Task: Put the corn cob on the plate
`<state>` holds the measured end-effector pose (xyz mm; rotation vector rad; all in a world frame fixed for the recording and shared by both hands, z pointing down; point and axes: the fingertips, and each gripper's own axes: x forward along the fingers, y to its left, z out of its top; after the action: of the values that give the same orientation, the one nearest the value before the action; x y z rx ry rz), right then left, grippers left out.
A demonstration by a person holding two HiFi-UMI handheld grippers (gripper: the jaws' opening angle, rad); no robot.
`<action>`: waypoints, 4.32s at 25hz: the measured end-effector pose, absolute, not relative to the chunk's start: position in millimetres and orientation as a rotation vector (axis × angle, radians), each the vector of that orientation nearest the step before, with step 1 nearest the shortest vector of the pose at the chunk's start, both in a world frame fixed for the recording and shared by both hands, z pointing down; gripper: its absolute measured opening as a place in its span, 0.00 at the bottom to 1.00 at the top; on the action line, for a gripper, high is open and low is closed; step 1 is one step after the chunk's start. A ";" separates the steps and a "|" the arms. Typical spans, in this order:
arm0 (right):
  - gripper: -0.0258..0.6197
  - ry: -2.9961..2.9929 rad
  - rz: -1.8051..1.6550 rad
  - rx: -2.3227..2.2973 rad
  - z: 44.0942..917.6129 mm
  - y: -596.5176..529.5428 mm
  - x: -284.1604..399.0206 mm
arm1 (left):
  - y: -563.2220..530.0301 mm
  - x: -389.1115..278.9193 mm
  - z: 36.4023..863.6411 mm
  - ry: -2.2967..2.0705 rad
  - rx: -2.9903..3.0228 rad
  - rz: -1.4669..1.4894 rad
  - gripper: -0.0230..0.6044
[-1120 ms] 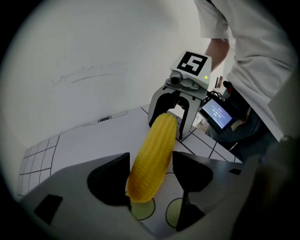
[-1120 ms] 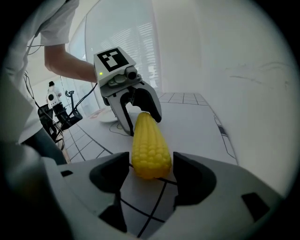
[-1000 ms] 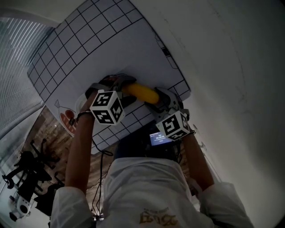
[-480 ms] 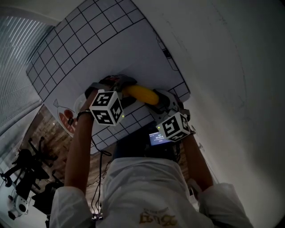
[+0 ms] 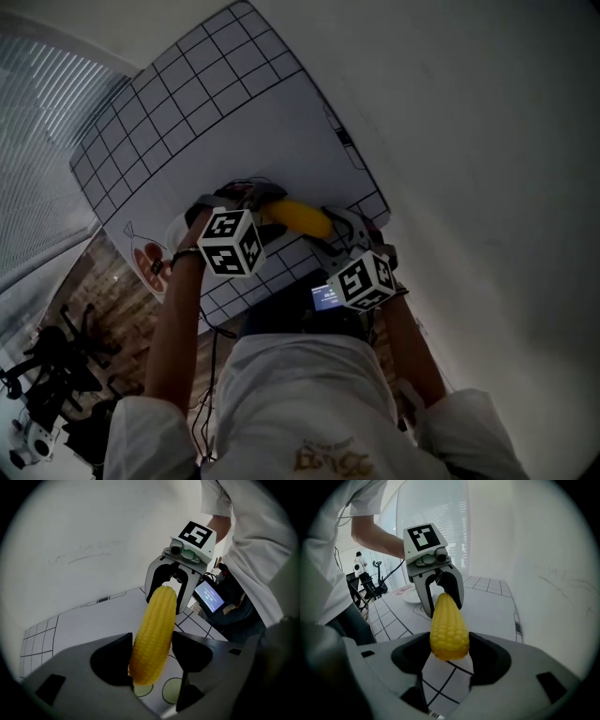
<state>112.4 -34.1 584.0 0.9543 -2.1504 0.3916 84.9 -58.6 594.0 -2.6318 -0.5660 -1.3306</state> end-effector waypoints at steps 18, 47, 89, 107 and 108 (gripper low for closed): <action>0.44 -2.189 0.310 0.831 553.9 -51.5 87.6 | -73.0 56.8 564.0 -0.404 -2.669 -1.370 0.47; 0.44 -2.345 0.019 0.155 541.8 -59.8 -77.2 | -60.1 -115.5 551.4 0.396 -2.890 -1.543 0.47; 0.45 -2.277 0.104 0.178 604.5 -80.9 -85.3 | -78.5 -124.0 619.9 0.296 -2.844 -1.782 0.46; 0.44 -2.259 0.159 0.280 595.5 -83.7 -69.7 | -75.6 -132.8 610.1 0.422 -2.821 -1.777 0.46; 0.43 -2.265 0.159 0.297 592.8 -84.4 -67.6 | -75.6 -133.0 606.2 0.447 -2.815 -1.763 0.46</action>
<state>-67.6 -84.4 592.8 0.2973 -2.2646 0.1586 -133.0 -75.6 606.2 -2.8148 0.4473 -1.7628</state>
